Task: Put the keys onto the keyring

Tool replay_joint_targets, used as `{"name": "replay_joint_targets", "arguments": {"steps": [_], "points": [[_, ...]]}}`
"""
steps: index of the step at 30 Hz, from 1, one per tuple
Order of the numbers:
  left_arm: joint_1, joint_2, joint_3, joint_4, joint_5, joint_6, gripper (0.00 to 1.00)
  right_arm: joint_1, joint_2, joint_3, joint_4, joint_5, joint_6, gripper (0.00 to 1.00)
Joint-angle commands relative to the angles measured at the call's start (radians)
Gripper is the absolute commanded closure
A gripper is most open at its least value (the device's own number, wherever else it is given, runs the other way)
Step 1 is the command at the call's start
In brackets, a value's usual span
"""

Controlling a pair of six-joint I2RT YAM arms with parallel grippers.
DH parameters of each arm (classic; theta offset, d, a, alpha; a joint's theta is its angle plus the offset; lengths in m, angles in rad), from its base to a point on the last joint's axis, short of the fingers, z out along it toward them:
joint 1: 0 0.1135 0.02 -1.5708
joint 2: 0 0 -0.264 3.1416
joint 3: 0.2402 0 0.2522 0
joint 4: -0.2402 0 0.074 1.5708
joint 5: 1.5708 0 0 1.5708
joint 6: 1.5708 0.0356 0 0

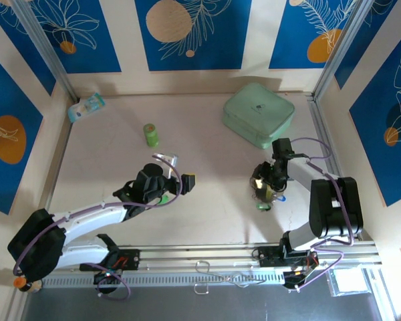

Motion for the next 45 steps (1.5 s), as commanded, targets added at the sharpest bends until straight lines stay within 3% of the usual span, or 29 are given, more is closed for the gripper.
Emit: {"name": "replay_joint_targets", "arguments": {"steps": [1,10,14,25,29,37,45], "points": [[-0.008,-0.033,-0.017,0.004,-0.021,0.006,0.03,0.038,0.008,0.029,-0.017,-0.073,-0.019,0.39],[-0.009,-0.031,-0.016,0.010,-0.021,0.013,0.02,0.194,0.024,0.055,-0.010,-0.133,0.012,0.40],[-0.007,-0.034,-0.017,0.005,-0.019,0.012,0.02,0.217,0.028,0.077,-0.023,-0.138,-0.004,0.40],[-0.008,-0.044,-0.025,0.031,-0.021,0.006,0.02,0.283,-0.108,0.093,-0.248,0.110,-0.032,0.47],[-0.009,-0.020,-0.003,0.030,-0.004,0.011,0.02,0.271,-0.166,0.024,-0.249,0.094,0.052,0.59],[-0.009,0.013,0.011,0.042,0.009,0.016,0.02,0.188,-0.205,-0.086,-0.186,0.009,0.106,0.59],[-0.008,0.027,0.029,0.036,0.013,0.018,0.02,0.186,-0.161,-0.089,-0.164,0.005,0.098,0.59]]}}
